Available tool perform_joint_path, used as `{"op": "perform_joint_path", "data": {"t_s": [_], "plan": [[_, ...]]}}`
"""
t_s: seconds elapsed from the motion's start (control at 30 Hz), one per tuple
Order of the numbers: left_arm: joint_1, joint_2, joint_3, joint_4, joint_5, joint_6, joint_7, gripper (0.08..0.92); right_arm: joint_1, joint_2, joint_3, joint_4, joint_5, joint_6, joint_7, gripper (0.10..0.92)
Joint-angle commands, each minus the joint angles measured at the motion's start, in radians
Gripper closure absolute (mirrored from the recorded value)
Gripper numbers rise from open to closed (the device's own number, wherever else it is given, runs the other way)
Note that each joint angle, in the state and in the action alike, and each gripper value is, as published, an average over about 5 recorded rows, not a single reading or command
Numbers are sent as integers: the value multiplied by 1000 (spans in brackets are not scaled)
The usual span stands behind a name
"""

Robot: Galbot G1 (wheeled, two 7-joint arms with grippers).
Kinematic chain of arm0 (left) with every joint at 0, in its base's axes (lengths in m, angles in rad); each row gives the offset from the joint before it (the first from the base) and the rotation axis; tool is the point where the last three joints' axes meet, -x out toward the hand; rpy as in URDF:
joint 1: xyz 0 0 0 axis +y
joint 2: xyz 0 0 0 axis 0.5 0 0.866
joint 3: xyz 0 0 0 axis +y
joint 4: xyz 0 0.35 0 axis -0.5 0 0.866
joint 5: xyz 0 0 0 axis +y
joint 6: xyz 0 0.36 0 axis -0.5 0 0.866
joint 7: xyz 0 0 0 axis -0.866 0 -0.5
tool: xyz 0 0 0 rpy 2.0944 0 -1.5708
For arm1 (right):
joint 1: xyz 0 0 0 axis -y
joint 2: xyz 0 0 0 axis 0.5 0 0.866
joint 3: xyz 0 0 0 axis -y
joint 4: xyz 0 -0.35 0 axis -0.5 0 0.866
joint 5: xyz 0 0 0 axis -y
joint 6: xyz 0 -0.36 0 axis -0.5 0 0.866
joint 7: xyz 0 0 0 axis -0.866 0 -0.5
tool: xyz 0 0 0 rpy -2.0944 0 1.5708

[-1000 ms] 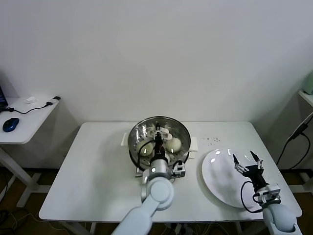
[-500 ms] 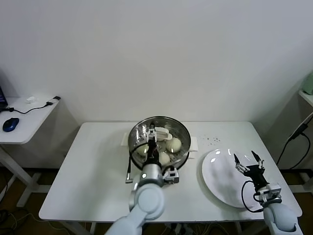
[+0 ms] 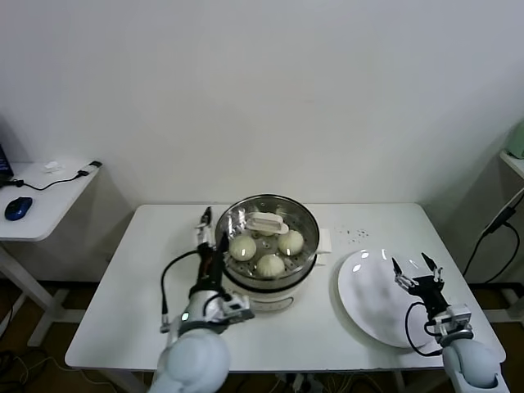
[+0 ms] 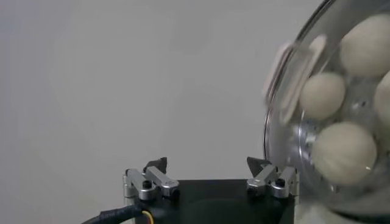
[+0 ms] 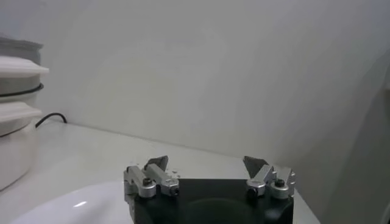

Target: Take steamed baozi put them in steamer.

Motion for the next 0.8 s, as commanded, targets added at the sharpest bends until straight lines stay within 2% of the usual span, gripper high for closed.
{"op": "perform_joint_path", "data": {"t_s": [0.03, 0.13, 0.33, 0.53, 0.8], "plan": [[325, 24, -544, -70, -839, -645, -267, 177, -6, 6, 1, 24, -5, -31, 2, 203], [385, -24, -659, -31, -1050, -757, -224, 177, -8, 8, 0, 28, -11, -33, 1, 203], [439, -113, -770, 74, -1270, -857, -168, 177, -18, 11, 2, 41, 3, -33, -7, 203], [440, -155, -787, 161, -1317, -919, -146, 177, -27, 6, 8, 54, 38, -36, -23, 203], [461, -151, -745, 177, -1310, -911, -143, 177, -55, 13, 17, 78, 69, -45, -44, 203]]}}
